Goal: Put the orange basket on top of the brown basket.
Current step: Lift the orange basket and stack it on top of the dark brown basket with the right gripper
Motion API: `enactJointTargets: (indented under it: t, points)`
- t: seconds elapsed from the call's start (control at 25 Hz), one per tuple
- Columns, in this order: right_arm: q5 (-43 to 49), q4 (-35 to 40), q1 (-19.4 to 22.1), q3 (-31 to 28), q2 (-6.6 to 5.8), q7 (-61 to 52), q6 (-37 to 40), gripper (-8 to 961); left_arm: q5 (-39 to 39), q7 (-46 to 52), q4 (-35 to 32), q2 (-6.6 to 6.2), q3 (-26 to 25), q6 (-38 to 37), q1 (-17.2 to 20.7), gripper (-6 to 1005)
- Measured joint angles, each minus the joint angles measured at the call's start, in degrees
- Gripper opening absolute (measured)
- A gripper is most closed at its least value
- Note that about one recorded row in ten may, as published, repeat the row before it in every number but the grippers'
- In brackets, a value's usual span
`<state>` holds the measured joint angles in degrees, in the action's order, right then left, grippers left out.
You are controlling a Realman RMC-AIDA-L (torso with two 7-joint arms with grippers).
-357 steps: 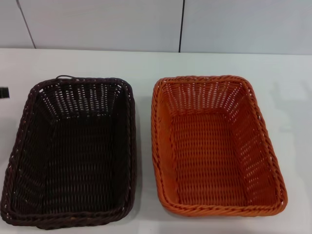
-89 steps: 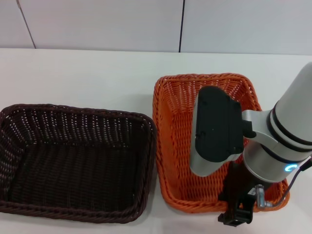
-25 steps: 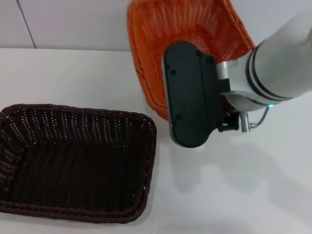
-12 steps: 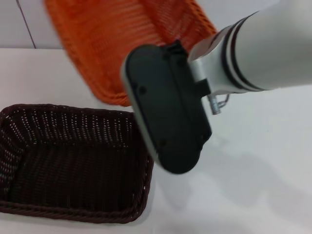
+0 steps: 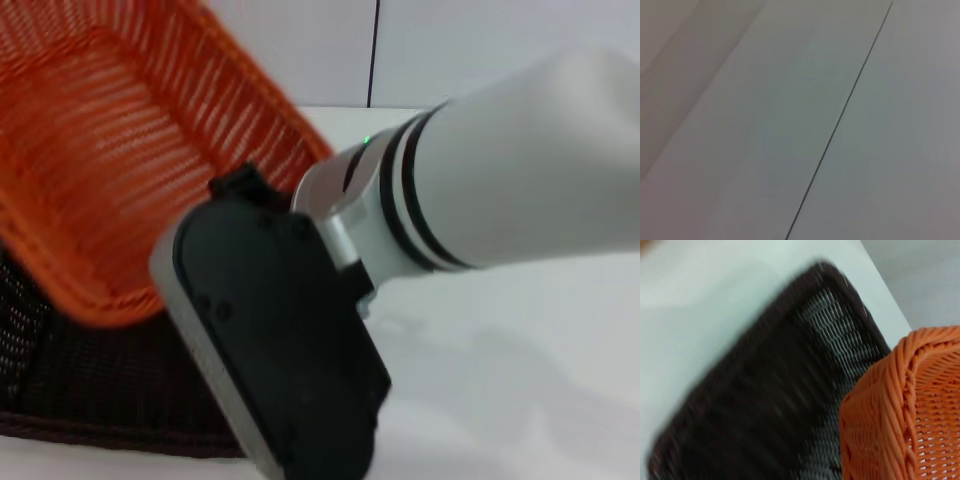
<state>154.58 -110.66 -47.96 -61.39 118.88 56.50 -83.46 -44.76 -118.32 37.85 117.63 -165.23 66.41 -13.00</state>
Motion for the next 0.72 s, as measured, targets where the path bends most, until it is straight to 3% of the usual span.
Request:
enactJointTargets:
  t: [0.36,0.44,0.48,0.72]
  points:
    - [-4.3,-1.3,3.0,1.7,-0.72,2.3,-0.3,139,1.6,0.0,-0.4,-0.04,0.0,0.2,0.3,782]
    - [-4.0,-1.3,2.9,2.5,-1.47,2.4,-0.4,139,1.8,0.0,-0.7,-0.04,0.0,0.3,0.1,782]
    - [-3.8,-1.2,2.6,3.7,-2.41,2.5,-0.5,140,2.0,-0.3,-1.3,0.01,0.0,0.3,-0.2,782]
    - [-3.6,-1.1,1.4,5.9,-4.50,4.9,-0.4,141,2.6,-0.6,-2.5,0.00,0.0,0.5,-1.1,782]
